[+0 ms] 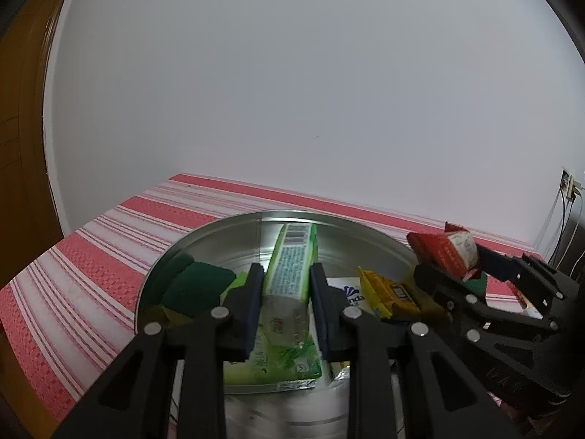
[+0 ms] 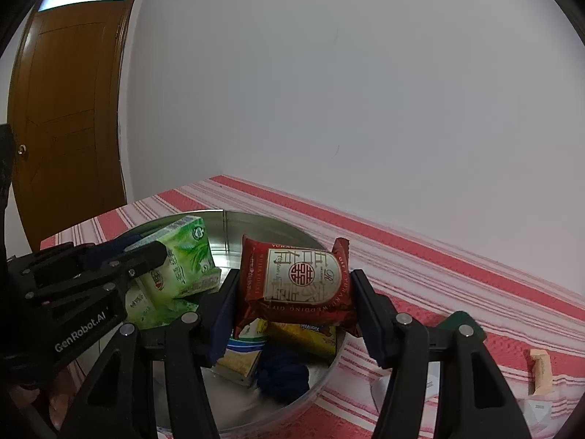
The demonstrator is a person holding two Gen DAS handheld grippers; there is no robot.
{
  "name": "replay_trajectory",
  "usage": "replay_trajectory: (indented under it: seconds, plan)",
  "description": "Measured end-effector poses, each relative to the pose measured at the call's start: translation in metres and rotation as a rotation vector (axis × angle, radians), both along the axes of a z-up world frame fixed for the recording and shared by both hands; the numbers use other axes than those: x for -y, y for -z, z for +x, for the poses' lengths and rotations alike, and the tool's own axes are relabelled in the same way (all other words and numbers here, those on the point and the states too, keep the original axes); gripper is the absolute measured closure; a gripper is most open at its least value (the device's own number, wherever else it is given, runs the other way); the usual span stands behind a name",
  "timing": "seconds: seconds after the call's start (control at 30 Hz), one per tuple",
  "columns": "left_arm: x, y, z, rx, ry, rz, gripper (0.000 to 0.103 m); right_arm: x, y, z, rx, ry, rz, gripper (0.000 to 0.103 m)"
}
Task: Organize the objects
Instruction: 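Open both grippers to drop the soap box and red packet into the tin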
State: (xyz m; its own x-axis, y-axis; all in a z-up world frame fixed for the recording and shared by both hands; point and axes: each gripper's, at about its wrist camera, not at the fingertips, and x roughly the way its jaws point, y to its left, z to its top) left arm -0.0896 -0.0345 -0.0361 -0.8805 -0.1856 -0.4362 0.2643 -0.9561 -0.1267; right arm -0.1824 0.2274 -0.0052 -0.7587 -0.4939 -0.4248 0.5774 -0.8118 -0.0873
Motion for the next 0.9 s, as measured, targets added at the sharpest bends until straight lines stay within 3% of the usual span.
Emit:
replay_trajectory:
  seconds: [0.33, 0.5, 0.53, 0.63, 0.67, 0.9]
  plan:
    - [-0.001, 0.0, 0.002, 0.015, -0.017, 0.001, 0.079, 0.002, 0.009, -0.003, 0.01, -0.003, -0.006, 0.041]
    - [0.002, 0.003, 0.003, 0.02, -0.027, 0.015, 0.077, -0.002, 0.009, -0.001, 0.01, -0.002, -0.005, 0.029]
    - [0.002, 0.003, 0.003, 0.02, -0.032, 0.011, 0.071, -0.003, 0.009, -0.001, 0.011, -0.002, -0.009, 0.029]
    - [0.001, 0.001, 0.008, 0.007, -0.058, 0.012, 0.031, -0.008, 0.009, -0.001, 0.011, 0.011, -0.019, 0.029]
    - [0.001, -0.001, 0.01, -0.004, -0.061, 0.011, 0.024, -0.01, 0.008, 0.0, 0.008, 0.02, -0.022, 0.029]
    - [-0.023, -0.01, 0.013, -0.031, -0.023, -0.021, 0.022, -0.043, 0.004, 0.0, -0.007, 0.091, -0.084, 0.023]
